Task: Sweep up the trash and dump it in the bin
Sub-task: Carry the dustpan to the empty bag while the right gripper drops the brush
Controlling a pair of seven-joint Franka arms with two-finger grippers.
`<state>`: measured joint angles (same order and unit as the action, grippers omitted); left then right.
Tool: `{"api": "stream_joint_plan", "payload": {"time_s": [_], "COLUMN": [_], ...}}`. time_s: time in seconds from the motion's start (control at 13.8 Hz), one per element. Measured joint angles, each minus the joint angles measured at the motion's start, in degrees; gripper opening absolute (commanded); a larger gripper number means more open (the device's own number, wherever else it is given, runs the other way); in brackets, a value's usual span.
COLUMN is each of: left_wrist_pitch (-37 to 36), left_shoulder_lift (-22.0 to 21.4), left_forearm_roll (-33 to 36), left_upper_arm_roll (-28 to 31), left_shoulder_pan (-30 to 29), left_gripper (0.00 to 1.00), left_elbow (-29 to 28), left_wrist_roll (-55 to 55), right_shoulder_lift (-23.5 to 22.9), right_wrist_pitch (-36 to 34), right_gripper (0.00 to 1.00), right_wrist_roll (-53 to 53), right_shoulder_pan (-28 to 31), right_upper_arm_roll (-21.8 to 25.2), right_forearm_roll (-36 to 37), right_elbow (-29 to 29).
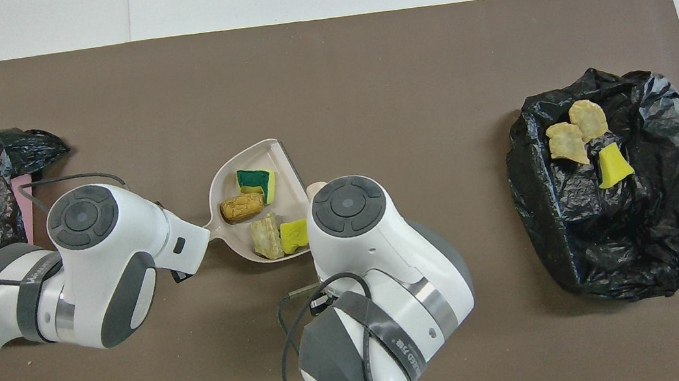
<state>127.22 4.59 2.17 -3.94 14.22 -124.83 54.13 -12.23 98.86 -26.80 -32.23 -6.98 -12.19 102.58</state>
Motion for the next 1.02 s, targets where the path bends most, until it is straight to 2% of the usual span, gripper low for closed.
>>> {"api": "stream_joint_plan", "payload": {"time_s": [0.36, 0.58, 0.8, 1.02], "left_wrist_pitch": [1.02, -0.77, -5.63, -11.12], "left_shoulder_lift": [0.83, 3.84, 7.02, 7.69], "left_forearm_roll": [-1.13, -2.9, -3.47, -3.5], "left_upper_arm_roll": [0.07, 0.22, 0.31, 0.32], "left_shoulder_pan": [-2.38, -5.91, -9.65, -12.59], "left_gripper": [0.0, 0.0, 0.0, 0.0], "left_elbow": [0.86, 6.48, 13.61, 18.6], "left_wrist_roll": [4.38, 13.33, 20.92, 26.45], "right_shoulder_lift": [2.0, 3.62, 8.99, 12.72], "right_wrist_pitch": [0.14, 4.17, 13.07, 14.24], "right_gripper": [0.0, 0.0, 0.0, 0.0], "right_wrist_roll": [-1.09, -6.66, -13.63, -19.37], "right_shoulder_pan": [0.09, -1.83, -7.09, -12.65], "right_upper_arm_roll": [-0.13, -0.3, -0.65, -0.78], "right_forearm_roll": [-0.02, -0.09, -0.14, -0.27], "right_elbow": [3.95, 7.37, 17.51, 22.45]}}
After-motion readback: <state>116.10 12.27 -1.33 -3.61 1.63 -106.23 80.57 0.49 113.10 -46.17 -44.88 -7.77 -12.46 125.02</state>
